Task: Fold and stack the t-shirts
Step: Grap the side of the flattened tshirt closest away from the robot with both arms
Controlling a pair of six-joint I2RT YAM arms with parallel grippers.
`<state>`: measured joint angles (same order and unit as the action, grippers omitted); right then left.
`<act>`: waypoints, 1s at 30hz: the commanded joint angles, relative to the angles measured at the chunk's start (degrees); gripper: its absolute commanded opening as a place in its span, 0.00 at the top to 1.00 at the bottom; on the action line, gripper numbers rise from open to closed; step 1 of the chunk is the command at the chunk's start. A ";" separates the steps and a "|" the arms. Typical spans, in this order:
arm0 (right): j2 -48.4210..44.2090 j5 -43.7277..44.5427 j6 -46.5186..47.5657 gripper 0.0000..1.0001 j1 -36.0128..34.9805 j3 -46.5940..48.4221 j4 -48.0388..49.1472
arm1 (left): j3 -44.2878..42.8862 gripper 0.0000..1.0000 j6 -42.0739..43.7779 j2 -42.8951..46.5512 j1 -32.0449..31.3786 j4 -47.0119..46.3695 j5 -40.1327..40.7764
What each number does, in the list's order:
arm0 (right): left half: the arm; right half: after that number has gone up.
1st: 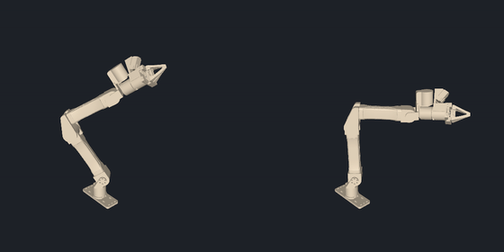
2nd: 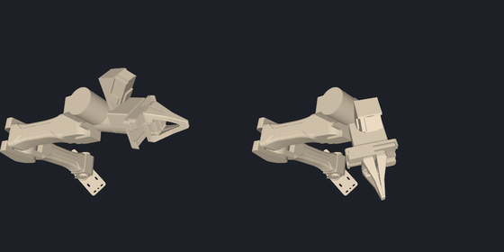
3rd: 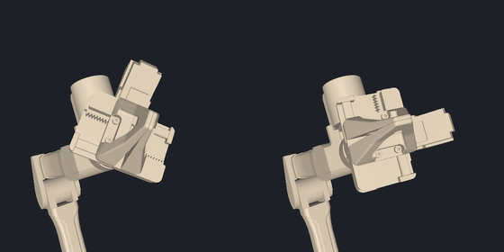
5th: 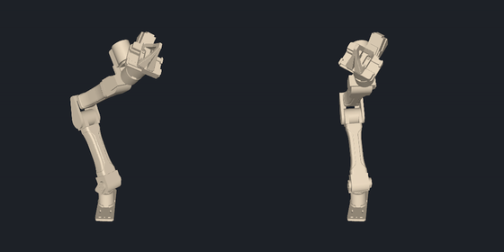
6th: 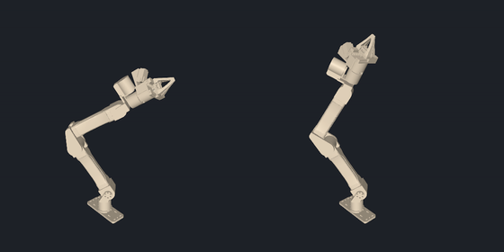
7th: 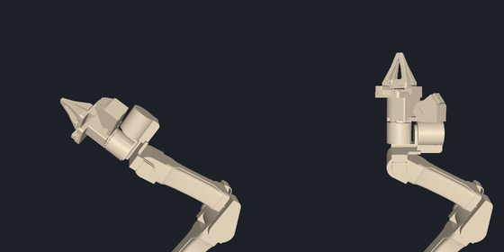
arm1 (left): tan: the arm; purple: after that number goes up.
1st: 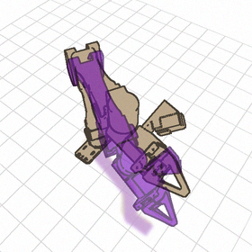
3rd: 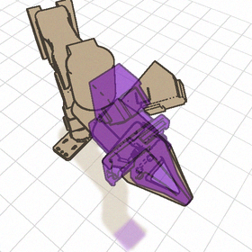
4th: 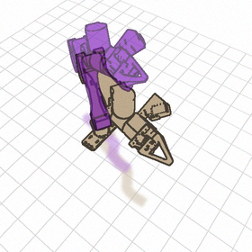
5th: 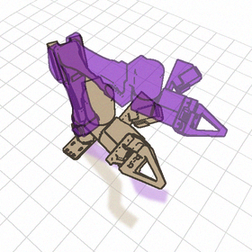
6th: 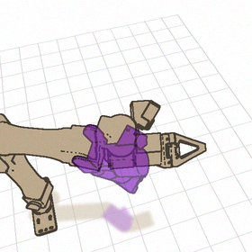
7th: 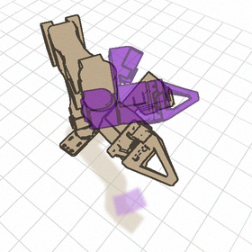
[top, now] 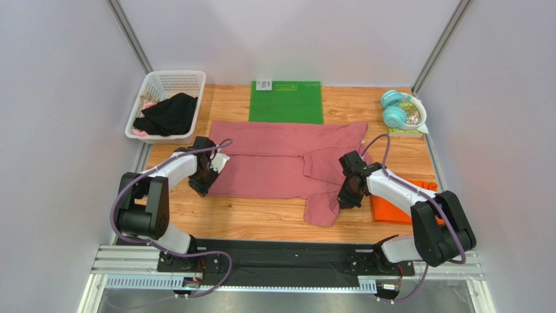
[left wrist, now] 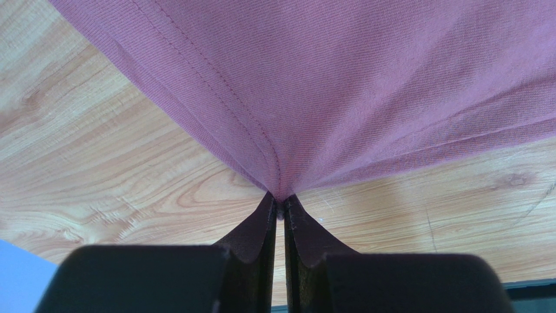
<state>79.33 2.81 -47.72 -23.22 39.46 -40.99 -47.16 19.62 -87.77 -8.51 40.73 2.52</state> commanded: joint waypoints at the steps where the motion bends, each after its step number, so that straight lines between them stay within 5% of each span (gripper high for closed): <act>1: 0.93 3.43 0.17 1.00 -0.42 -2.81 3.47 | 0.40 0.89 0.42 0.14 0.25 -1.36 -1.29; 11: -19.82 8.63 -0.01 1.00 -2.97 1.67 -14.02 | -0.04 0.89 0.25 -1.00 0.34 -1.44 -2.00; 13: -21.75 5.56 0.61 0.76 -3.14 1.23 -14.47 | -0.39 0.89 0.16 -1.26 0.34 -1.44 -2.00; 16: -20.80 0.98 -0.52 0.64 -6.29 -0.61 -13.24 | -1.18 0.89 -0.02 -1.62 0.34 -1.00 -2.09; 30: -9.90 2.29 -4.57 0.64 -16.77 -2.82 -5.68 | -0.83 0.89 -0.19 -1.09 0.34 -0.65 -2.00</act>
<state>67.90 3.44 -51.00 -39.51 35.18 -49.67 -47.75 19.59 -88.29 -8.47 41.15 2.33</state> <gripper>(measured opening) 0.367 0.118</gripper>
